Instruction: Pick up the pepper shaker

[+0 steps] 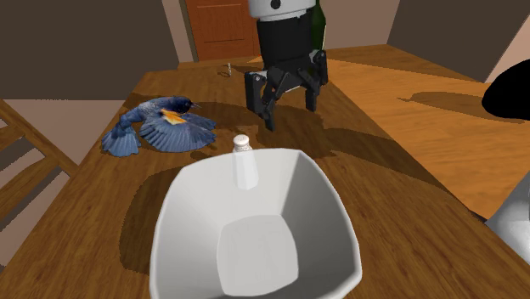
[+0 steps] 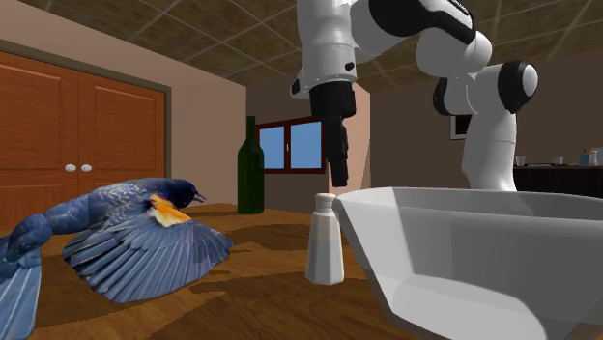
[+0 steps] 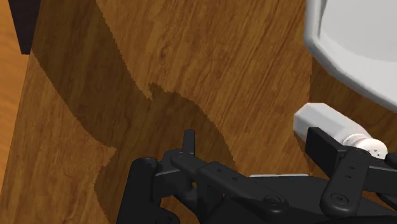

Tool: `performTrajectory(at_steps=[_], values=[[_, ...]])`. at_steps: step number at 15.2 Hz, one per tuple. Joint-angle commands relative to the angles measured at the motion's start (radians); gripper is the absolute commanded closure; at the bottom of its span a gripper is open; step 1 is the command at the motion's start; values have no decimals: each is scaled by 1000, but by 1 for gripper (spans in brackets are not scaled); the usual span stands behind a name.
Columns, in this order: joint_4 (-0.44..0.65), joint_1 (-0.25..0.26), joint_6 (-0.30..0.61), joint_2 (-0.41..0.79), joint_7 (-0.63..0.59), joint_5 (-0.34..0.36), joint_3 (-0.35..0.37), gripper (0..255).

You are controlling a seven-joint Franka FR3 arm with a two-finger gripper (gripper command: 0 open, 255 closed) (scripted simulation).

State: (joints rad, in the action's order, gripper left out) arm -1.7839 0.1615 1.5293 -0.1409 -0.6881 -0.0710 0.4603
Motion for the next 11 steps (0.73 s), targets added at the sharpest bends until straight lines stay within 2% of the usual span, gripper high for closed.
performTrajectory(at_steps=[1, 7, 11], values=[[81, 17, -8, 73, -55, 24, 34, 0], [360, 105, -73, 309, -201, 134, 106, 0], [287, 98, -14, 293, -195, 125, 102, 0]])
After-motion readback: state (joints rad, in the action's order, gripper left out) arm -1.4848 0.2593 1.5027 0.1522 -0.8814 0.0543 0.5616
